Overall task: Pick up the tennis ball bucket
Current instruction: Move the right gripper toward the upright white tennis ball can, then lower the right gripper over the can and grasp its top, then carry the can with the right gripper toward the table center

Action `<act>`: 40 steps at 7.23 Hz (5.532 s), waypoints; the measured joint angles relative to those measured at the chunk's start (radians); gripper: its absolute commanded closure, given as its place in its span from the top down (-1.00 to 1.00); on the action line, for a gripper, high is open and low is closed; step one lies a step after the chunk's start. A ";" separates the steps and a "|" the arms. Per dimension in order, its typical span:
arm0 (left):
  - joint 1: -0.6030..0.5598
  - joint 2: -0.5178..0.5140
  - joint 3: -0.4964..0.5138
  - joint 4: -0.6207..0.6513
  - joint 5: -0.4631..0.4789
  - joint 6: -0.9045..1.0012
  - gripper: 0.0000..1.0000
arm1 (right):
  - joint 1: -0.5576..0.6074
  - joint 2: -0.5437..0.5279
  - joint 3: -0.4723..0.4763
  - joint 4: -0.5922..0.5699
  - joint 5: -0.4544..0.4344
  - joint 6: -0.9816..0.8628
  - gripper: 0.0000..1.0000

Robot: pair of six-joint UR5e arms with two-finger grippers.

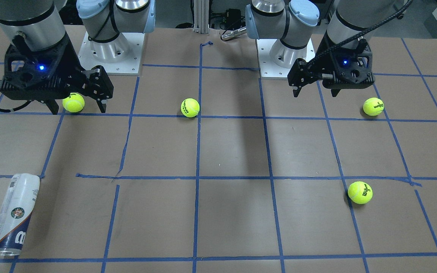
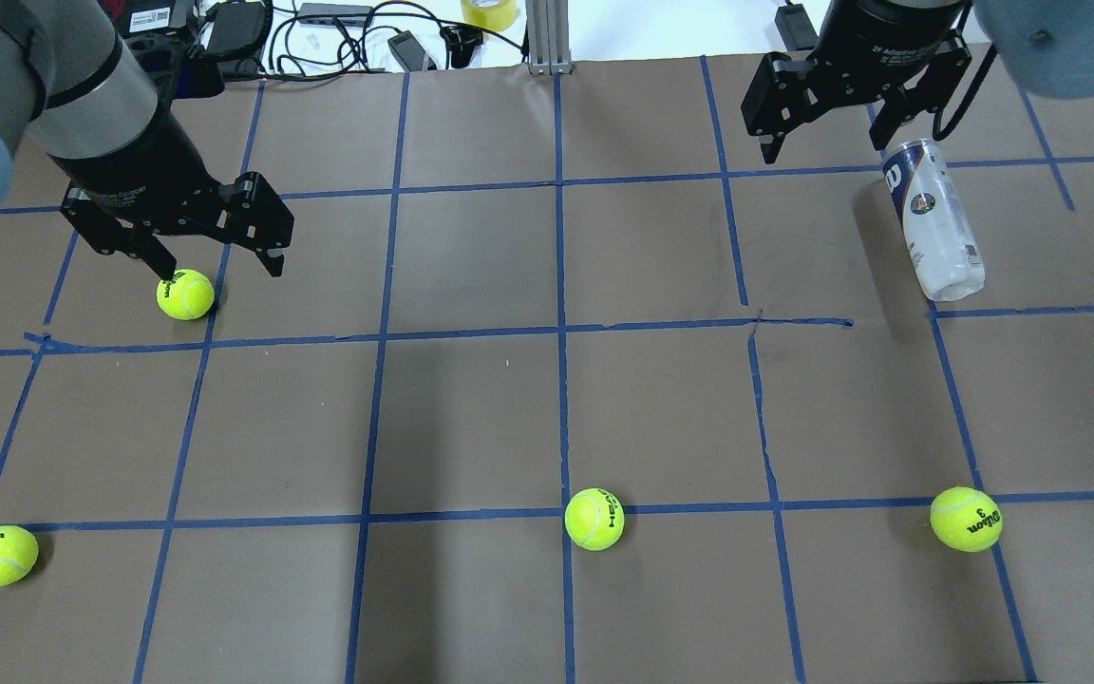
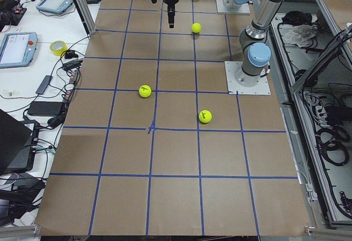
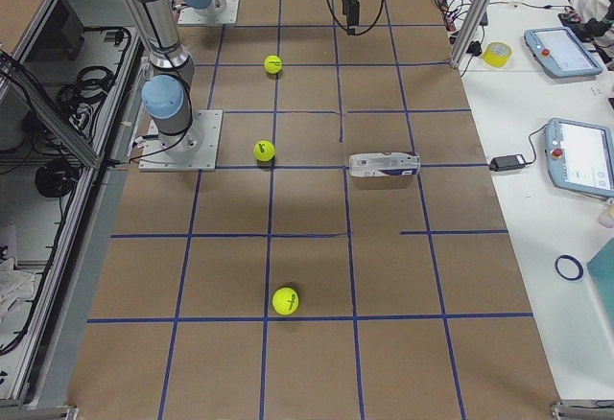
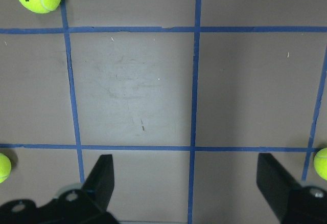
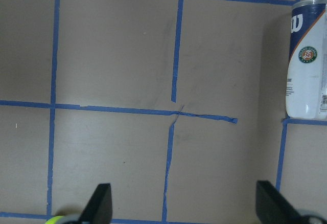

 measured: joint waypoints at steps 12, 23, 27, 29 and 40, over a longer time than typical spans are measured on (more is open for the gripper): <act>0.000 0.001 -0.002 -0.004 0.014 0.002 1.00 | -0.324 0.497 -0.195 -0.453 0.016 -0.187 1.00; 0.000 0.001 -0.002 -0.002 0.016 0.003 1.00 | -0.387 0.714 -0.247 -0.390 0.110 -0.478 0.31; 0.001 0.001 -0.006 -0.002 0.016 0.003 1.00 | -0.367 0.673 -0.247 -0.392 0.108 -0.486 -0.45; 0.002 0.002 -0.006 -0.001 0.016 0.003 1.00 | -0.267 0.593 -0.226 -0.379 0.078 -0.503 -0.74; 0.061 0.002 0.015 0.030 0.013 0.018 1.00 | 0.421 0.528 0.004 -0.640 0.145 -1.159 0.99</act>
